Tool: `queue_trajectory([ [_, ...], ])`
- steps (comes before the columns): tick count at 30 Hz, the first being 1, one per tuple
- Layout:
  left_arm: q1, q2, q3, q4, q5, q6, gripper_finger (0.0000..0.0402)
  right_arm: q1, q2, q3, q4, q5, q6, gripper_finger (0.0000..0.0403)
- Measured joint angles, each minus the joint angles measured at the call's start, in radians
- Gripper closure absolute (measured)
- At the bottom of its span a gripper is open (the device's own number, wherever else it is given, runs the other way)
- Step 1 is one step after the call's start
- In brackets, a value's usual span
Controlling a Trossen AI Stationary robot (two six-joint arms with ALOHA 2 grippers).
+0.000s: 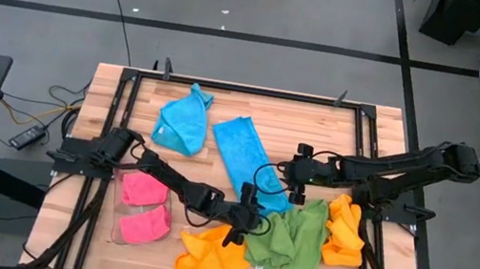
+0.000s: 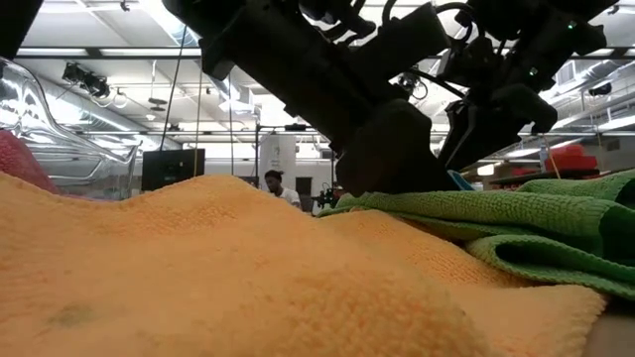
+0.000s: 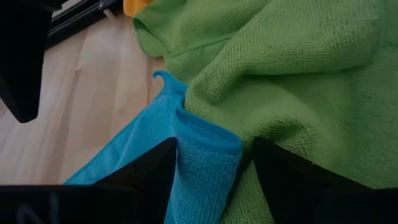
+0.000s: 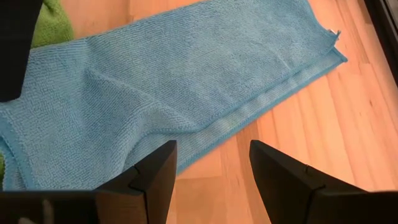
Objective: Fold microfiber towels
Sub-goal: Fold the bottom blue microfiber cloth
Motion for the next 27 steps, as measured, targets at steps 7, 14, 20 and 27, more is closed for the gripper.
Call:
queue_trajectory([
  [7, 0.000, 0.000, 0.000, 0.007, -0.032, -0.008, 0.0239, 0.000, 0.000, 0.000, 0.000, 0.000, 0.001, 0.0191],
  [14, 0.000, 0.000, 0.000, 0.008, -0.033, -0.027, 0.0309, 0.000, 0.000, 0.000, 0.000, -0.016, 0.004, 0.0191],
  [20, -0.001, -0.014, 0.000, -0.030, -0.031, -0.056, 0.0385, 0.038, 0.001, -0.002, 0.085, -0.072, 0.014, 0.0191],
  [27, -0.007, -0.101, 0.000, -0.170, -0.030, -0.140, 0.0373, 0.198, 0.004, -0.062, 0.329, -0.070, -0.032, 0.0191],
])
